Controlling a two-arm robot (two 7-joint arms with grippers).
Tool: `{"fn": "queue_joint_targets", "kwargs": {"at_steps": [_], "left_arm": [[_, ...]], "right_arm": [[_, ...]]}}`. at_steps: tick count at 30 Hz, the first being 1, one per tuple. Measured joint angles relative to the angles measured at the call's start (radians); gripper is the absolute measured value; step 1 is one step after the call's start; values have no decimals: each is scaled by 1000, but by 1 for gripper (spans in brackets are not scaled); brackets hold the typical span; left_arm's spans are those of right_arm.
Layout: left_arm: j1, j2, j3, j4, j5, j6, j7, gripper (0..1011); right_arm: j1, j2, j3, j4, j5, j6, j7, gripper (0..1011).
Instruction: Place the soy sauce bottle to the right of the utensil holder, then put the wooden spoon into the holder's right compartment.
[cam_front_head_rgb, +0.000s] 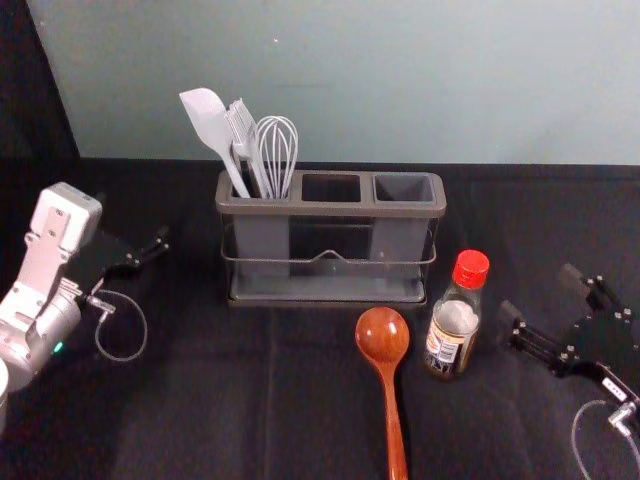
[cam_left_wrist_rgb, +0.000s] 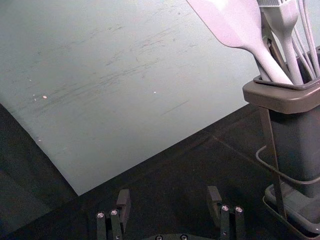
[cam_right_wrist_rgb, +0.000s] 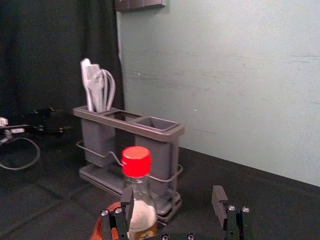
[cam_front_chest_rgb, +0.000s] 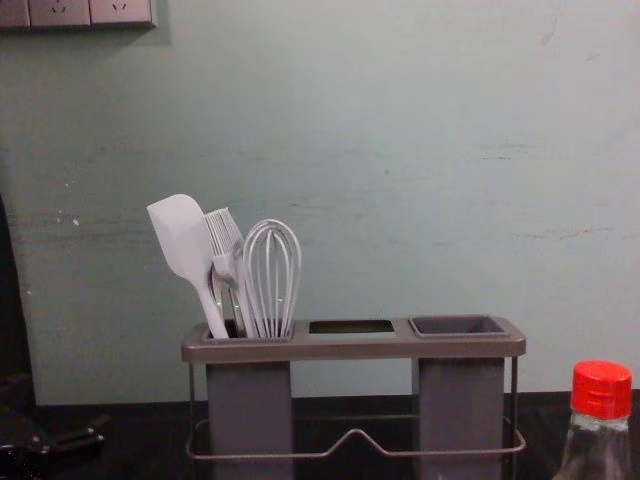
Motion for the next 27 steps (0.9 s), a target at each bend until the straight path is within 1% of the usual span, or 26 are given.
{"fn": "queue_joint_targets", "kwargs": {"at_steps": [5, 9, 12, 16, 19, 21, 27], "left_arm": [[0, 0, 0, 0, 0, 0, 0, 1005], [0, 0, 0, 0, 0, 0, 0, 1005], [0, 0, 0, 0, 0, 0, 0, 1005], [0, 0, 0, 0, 0, 0, 0, 1005], [0, 0, 0, 0, 0, 0, 0, 1005], [0, 0, 0, 0, 0, 0, 0, 1005], [0, 0, 0, 0, 0, 0, 0, 1005]], "right_arm": [[15, -13, -9, -3, 7, 12, 31, 1003], [50, -31, -27, 5, -2, 41, 54, 1003], [68, -39, -34, 10, -7, 56, 64, 1003], [107, -59, -47, 24, -12, 84, 87, 1003], [123, -69, -52, 32, -15, 96, 98, 1003], [143, -81, -60, 43, -21, 110, 111, 1003], [173, -101, -69, 57, -34, 128, 133, 1003]]}}
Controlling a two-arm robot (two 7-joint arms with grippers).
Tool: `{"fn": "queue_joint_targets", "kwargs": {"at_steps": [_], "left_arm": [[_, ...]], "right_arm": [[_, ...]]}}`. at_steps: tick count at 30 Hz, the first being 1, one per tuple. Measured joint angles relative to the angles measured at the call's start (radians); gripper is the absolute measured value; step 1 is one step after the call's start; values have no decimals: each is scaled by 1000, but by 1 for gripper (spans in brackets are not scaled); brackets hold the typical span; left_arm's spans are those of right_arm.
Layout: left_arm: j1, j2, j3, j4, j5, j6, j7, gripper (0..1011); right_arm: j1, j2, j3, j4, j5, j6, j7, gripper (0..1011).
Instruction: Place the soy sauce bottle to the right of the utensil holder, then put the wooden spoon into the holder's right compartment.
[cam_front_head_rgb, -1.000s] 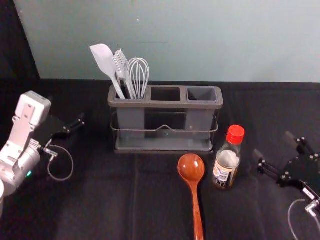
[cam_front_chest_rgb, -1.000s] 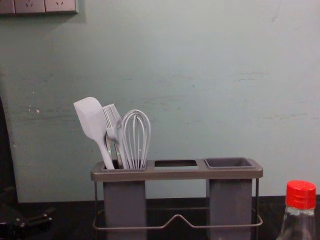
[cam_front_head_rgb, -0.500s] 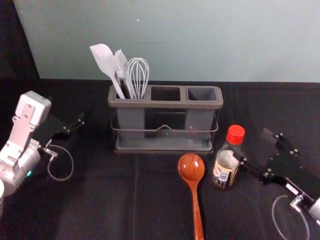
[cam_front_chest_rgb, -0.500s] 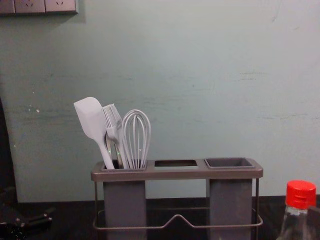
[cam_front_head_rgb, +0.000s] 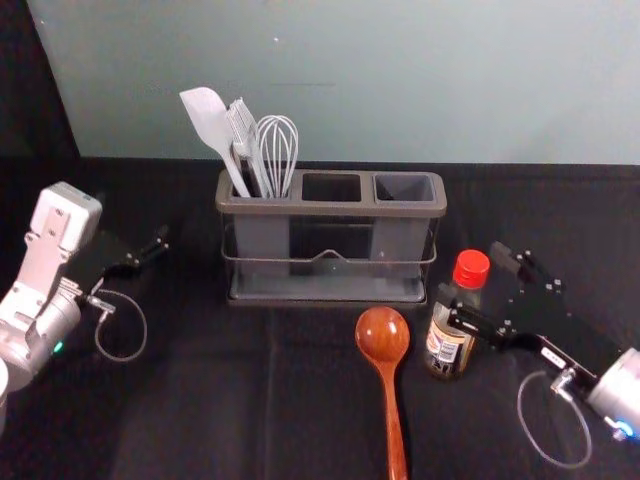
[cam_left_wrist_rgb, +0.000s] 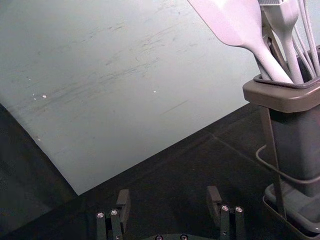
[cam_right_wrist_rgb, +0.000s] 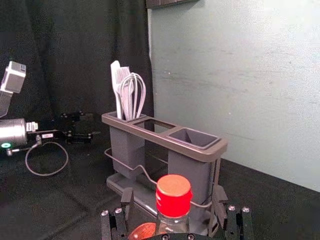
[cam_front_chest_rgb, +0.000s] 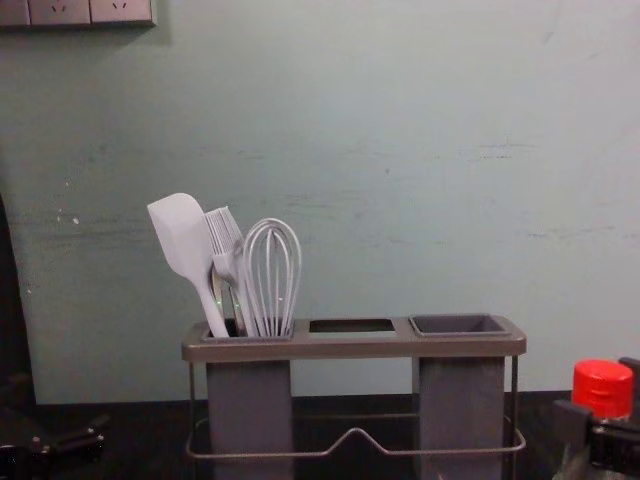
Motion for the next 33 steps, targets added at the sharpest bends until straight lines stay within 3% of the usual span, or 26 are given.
{"fn": "queue_joint_targets", "kwargs": {"at_steps": [15, 33], "left_arm": [[0, 0, 0, 0, 0, 0, 0, 1005], [0, 0, 0, 0, 0, 0, 0, 1005]], "right_arm": [[45, -53, 1, 38, -23, 28, 43, 1003], [37, -94, 35, 45, -49, 35, 70, 1003]]}}
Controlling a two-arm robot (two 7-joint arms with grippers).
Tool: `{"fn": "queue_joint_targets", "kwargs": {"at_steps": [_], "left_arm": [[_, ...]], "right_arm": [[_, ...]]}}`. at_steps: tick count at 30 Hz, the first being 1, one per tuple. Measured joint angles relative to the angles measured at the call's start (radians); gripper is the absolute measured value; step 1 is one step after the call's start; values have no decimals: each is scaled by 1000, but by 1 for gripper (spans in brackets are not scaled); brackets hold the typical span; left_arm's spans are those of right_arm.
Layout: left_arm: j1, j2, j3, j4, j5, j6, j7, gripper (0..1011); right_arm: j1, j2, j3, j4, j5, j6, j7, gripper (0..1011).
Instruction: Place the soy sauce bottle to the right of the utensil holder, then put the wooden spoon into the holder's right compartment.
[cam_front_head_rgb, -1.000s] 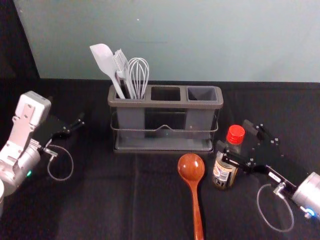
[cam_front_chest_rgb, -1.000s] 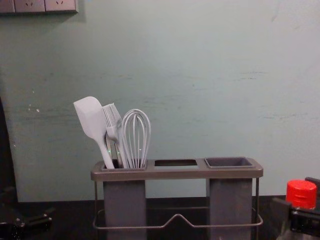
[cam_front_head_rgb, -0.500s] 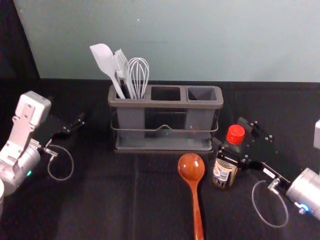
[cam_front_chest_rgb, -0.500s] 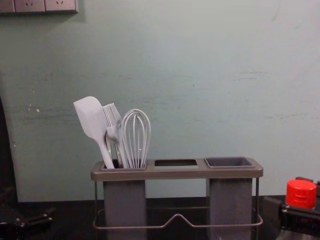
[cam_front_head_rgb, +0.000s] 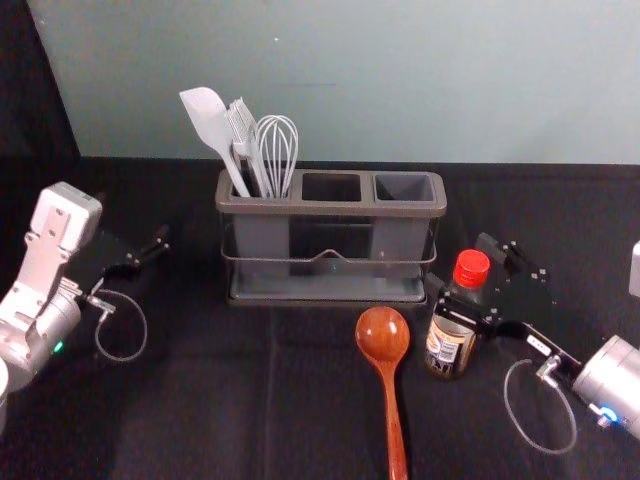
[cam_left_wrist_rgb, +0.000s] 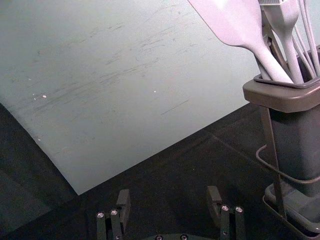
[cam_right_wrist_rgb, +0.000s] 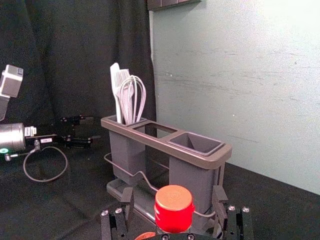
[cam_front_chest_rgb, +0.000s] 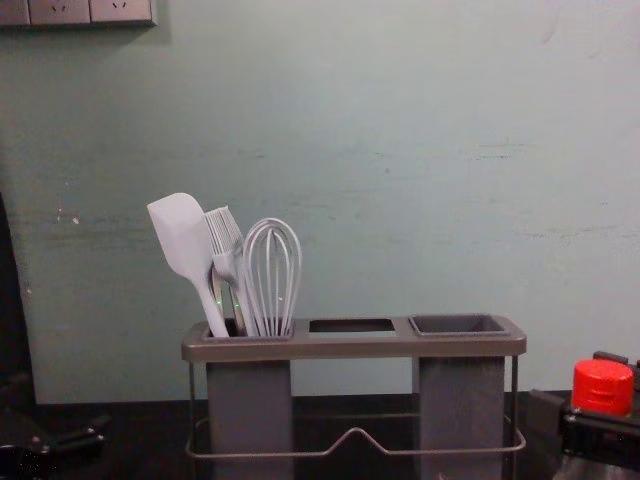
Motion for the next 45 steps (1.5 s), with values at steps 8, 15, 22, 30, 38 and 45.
{"fn": "queue_joint_targets", "kwargs": {"at_steps": [8, 15, 22, 30, 38, 45], "left_arm": [[0, 0, 0, 0, 0, 0, 0, 1005], [0, 0, 0, 0, 0, 0, 0, 1005], [0, 0, 0, 0, 0, 0, 0, 1005], [0, 0, 0, 0, 0, 0, 0, 1005], [0, 0, 0, 0, 0, 0, 0, 1005], [0, 0, 0, 0, 0, 0, 0, 1005]], "right_arm": [[-1, -9, 5, 4, -4, -1, 9, 995], [-3, -15, 10, 3, -9, -1, 13, 821], [-7, -18, 15, -2, -8, -1, 14, 630], [-13, -21, 20, -7, -6, 4, 11, 400], [-22, -16, 28, -21, -3, 8, 11, 392], [-42, -4, 50, -63, 10, 16, 3, 392]]}}
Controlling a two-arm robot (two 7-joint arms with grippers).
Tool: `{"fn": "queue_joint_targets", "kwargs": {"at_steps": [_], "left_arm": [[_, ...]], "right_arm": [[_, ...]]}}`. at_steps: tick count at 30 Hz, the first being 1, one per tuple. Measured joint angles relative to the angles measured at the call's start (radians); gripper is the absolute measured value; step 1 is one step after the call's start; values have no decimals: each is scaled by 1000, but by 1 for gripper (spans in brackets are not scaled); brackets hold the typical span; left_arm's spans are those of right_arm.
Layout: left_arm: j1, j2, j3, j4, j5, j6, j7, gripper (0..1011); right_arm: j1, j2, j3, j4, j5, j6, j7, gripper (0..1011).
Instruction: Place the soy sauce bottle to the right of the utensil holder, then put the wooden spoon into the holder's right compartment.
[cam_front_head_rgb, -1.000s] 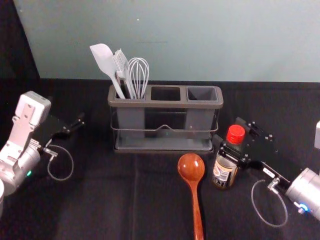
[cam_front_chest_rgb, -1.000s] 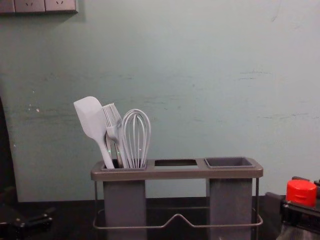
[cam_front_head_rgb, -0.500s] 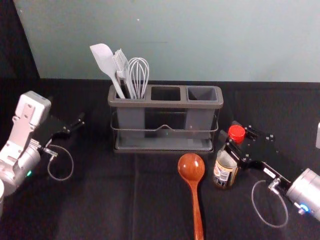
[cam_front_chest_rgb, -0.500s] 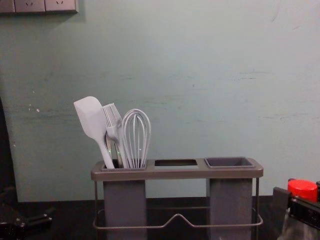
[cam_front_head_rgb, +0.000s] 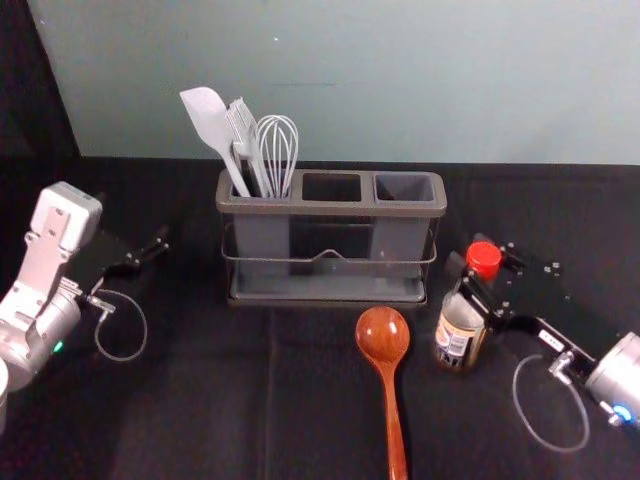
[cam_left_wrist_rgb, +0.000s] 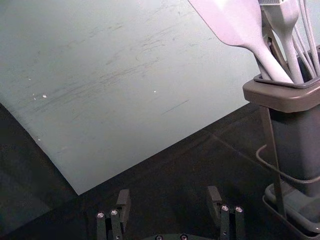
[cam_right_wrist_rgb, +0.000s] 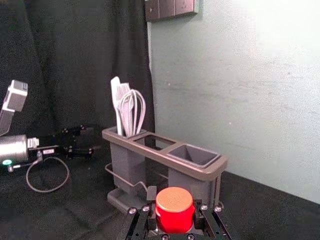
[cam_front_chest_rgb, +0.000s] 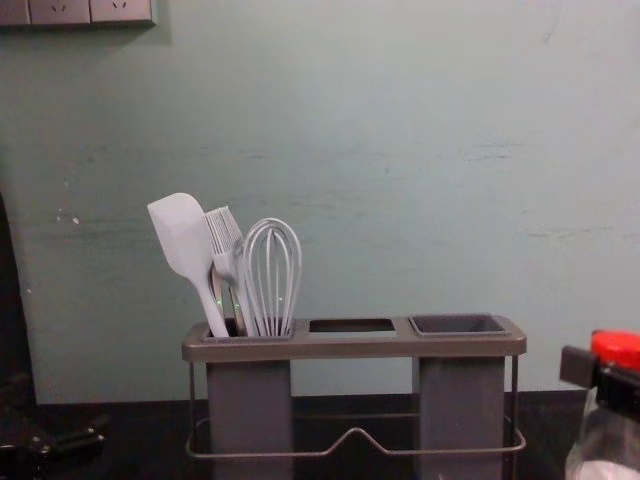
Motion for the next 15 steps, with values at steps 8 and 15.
{"fn": "queue_joint_targets", "kwargs": {"at_steps": [8, 15], "left_arm": [[0, 0, 0, 0, 0, 0, 0, 1005], [0, 0, 0, 0, 0, 0, 0, 1005]], "right_arm": [[-25, 18, 37, -43, 23, 8, -7, 393], [-39, 31, 60, -55, 36, 12, -8, 393]]}}
